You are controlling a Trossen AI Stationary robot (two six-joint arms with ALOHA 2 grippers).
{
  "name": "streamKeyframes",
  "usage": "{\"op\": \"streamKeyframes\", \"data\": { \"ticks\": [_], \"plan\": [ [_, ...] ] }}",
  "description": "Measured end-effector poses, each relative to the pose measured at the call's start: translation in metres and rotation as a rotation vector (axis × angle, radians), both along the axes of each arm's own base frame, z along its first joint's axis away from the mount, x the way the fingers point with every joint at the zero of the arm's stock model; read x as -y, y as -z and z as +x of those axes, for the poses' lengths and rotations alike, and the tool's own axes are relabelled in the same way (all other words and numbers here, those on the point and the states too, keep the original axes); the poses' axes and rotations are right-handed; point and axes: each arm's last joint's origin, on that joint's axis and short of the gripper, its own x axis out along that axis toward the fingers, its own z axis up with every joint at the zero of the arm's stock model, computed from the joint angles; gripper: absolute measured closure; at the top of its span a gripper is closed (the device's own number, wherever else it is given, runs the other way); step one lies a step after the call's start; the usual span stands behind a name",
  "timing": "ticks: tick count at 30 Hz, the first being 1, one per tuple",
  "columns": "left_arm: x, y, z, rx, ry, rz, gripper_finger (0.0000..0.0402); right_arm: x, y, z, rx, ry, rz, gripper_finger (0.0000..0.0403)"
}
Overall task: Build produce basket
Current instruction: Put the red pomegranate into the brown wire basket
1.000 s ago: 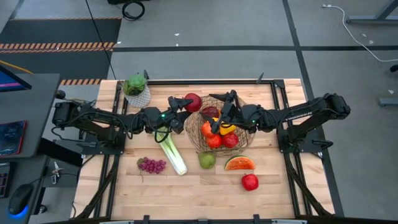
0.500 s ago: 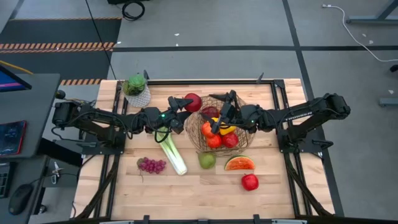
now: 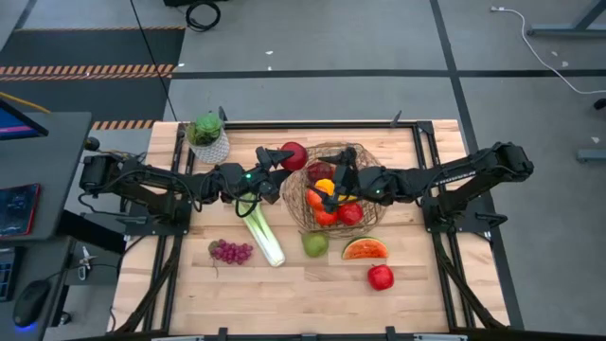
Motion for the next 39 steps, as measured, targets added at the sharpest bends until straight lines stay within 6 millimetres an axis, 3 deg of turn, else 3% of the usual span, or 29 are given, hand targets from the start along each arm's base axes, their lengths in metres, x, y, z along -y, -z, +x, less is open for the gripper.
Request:
{"op": "streamKeyframes", "data": {
  "ticks": [22, 34, 39],
  "plan": [
    [0.0, 0.001, 0.0, -0.005, 0.003, -0.014, 0.0019, -0.003, 0.004, -0.009, -0.124, 0.082, -0.102, 0.0004],
    [0.001, 0.002, 0.0, 0.188, 0.007, -0.372, 0.0019, -0.019, -0.016, -0.04, -0.132, 0.12, -0.134, 0.0004],
    [0.001, 0.002, 0.0, 0.339, 0.008, -0.636, 0.0019, -0.016, -0.019, -0.058, -0.172, 0.21, -0.127, 0.0004]
  ]
}}
